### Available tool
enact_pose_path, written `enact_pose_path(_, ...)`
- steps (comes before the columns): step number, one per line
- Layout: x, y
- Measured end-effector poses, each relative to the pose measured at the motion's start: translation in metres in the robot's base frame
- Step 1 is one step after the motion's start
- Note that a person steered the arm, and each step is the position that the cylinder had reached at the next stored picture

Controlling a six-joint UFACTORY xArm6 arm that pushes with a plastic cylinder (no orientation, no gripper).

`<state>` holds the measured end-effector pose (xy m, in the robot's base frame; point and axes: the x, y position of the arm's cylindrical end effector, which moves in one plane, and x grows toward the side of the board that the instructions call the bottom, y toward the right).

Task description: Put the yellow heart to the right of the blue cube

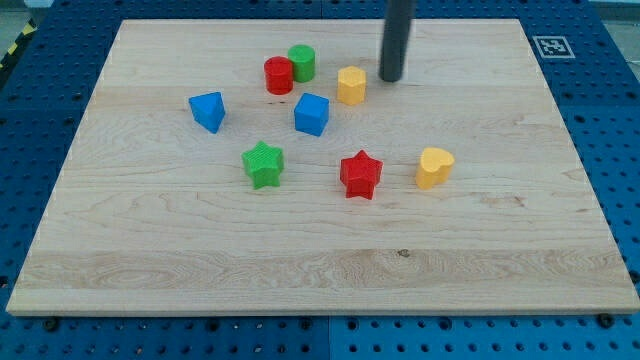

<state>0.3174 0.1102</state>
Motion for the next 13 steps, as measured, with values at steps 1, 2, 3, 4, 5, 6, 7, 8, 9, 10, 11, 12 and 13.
enact_pose_path(1, 0.051, 0.045)
enact_pose_path(2, 0.150, 0.061)
enact_pose_path(3, 0.223, 0.066)
enact_pose_path(4, 0.238, 0.057)
enact_pose_path(5, 0.214, 0.023)
enact_pose_path(6, 0.181, -0.007)
enact_pose_path(7, 0.159, -0.014)
enact_pose_path(8, 0.163, -0.011)
enact_pose_path(9, 0.185, 0.006)
enact_pose_path(10, 0.185, 0.006)
enact_pose_path(11, 0.178, 0.006)
enact_pose_path(12, 0.164, 0.006)
enact_pose_path(13, 0.157, 0.009)
